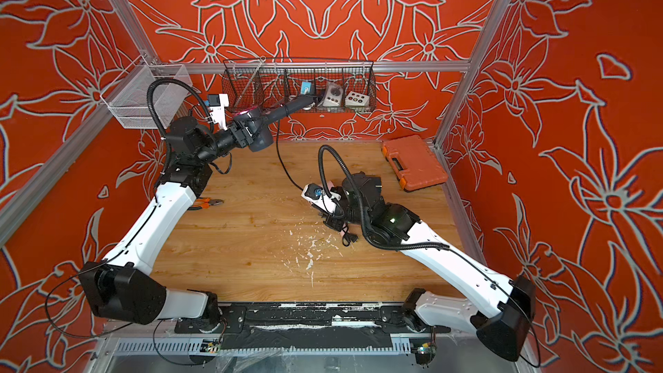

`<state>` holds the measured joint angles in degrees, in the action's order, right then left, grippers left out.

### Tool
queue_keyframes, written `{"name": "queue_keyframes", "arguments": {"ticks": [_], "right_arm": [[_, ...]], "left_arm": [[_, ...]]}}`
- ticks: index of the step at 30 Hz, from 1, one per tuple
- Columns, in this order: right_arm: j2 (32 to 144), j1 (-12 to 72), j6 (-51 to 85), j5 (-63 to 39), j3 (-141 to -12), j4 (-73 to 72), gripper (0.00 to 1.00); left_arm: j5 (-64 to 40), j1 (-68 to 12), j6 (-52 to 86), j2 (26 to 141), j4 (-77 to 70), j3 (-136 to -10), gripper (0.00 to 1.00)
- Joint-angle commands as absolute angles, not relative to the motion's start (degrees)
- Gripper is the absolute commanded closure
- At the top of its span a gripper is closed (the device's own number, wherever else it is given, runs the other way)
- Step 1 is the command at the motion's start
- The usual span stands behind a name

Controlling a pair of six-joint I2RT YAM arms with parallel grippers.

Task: Wrap the cord around the hair dryer
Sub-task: Wrap the power cord around the hair dryer.

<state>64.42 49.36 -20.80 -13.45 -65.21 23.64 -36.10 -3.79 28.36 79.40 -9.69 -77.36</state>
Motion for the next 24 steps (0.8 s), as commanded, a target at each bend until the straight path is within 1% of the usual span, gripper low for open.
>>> {"name": "queue_keyframes", "arguments": {"ticks": [1, 8, 15, 20, 24], "right_arm": [[63.03, 51.2, -24.99, -9.38, -70.13, 34.14, 1.0], [63.97, 53.13, -29.26, -2.51, -80.85, 41.85, 1.0], [66.33, 53.09, -35.93, 6.06, -89.35, 42.99, 1.0], [70.4, 52.4, -41.31, 12.8, -96.12, 42.76, 1.0], [74.09, 49.77, -43.2, 13.67, -101.56, 43.2, 1.0]], "left_arm": [[-34.11, -3.42, 22.58, 79.7, -9.02, -77.76, 1.0], [-35.27, -3.52, 21.99, 78.91, -6.83, -72.1, 1.0], [-38.67, -5.04, 20.6, 75.15, -3.5, -67.19, 1.0], [-43.02, -8.35, 16.43, 72.19, 2.95, -66.71, 1.0], [-48.37, -12.74, 13.43, 68.85, 6.44, -64.84, 1.0]]}}
